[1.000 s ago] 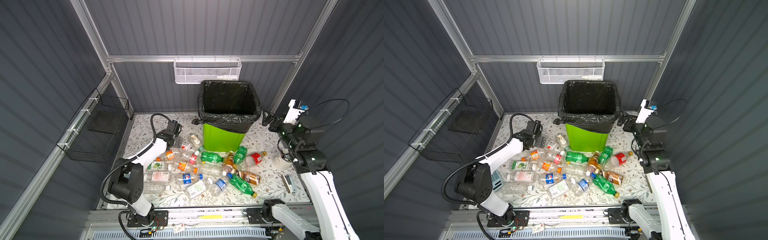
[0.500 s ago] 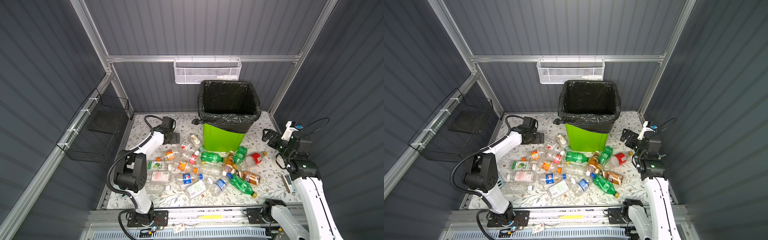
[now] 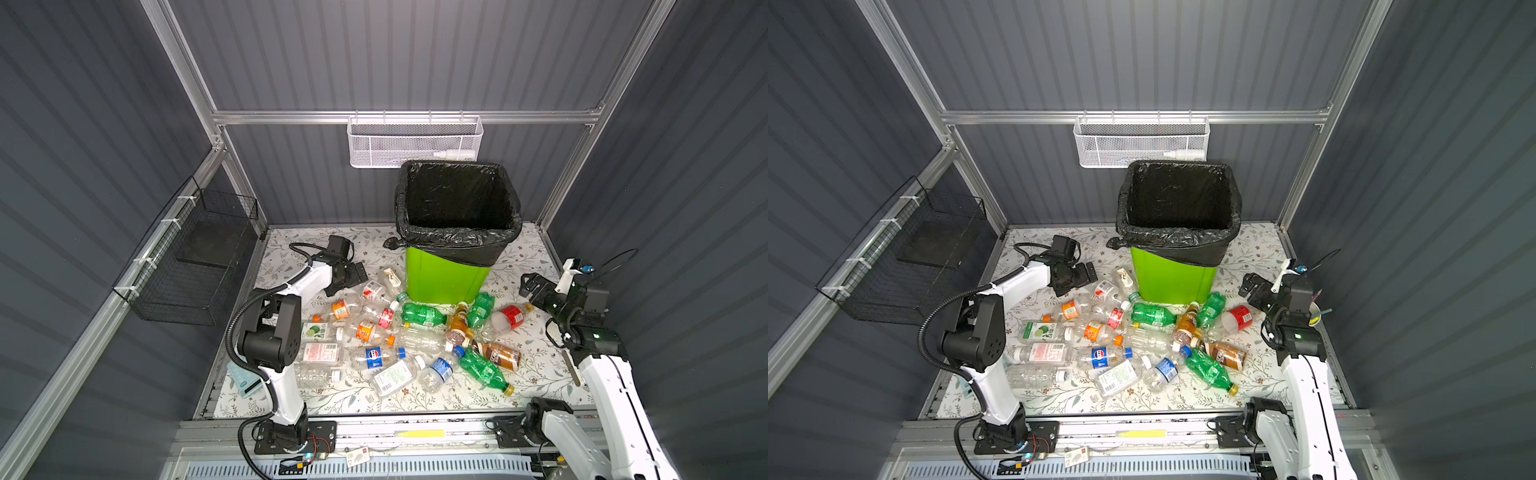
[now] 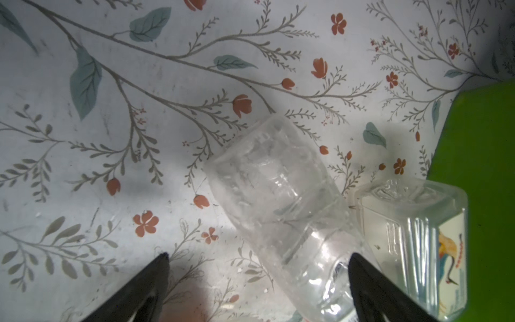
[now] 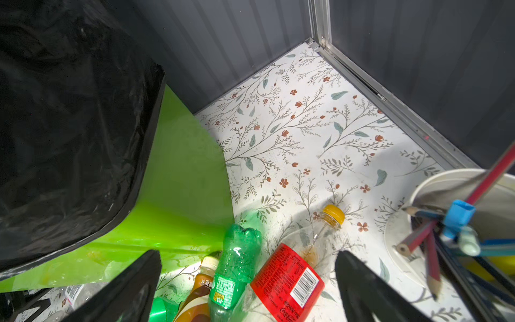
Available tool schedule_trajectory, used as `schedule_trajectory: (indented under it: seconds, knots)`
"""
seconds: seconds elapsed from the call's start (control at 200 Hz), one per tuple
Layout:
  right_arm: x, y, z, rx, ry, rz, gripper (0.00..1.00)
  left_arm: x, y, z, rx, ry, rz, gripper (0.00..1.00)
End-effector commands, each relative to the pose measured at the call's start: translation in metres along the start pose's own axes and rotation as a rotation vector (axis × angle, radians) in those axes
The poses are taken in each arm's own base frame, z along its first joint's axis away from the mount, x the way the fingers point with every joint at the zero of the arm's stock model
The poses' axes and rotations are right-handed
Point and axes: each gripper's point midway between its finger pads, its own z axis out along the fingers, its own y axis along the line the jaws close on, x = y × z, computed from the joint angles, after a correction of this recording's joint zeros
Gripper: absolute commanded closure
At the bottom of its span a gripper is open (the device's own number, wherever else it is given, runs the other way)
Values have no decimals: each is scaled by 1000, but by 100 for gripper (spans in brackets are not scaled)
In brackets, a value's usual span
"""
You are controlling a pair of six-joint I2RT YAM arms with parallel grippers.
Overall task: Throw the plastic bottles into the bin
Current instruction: 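Withdraw the right gripper from the bin while the left gripper lowers, then close the left gripper on the clear bottle beside the bin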
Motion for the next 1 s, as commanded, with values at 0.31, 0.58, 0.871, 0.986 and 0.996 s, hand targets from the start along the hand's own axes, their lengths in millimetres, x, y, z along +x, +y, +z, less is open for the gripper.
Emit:
schedule_trajectory:
  seconds: [0.31,0.58,0.871,0.986,0.996]
  knots:
    - [5,-5,3,-3,-3,-6,1,-5,-5,26,19,26,-124,0]
    - [8,-7,3,-2,-1,5,1,-19,-13,32,51,6,-159,2]
    - [7,-10,-1,7,-14,9,1,-28,-17,35,123,-1,-206,22]
    - [6,-11,-2,7,-19,15,1,-29,-17,33,133,-2,-201,21]
    - [6,-11,-3,7,-19,15,1,-28,-18,33,134,0,-199,20]
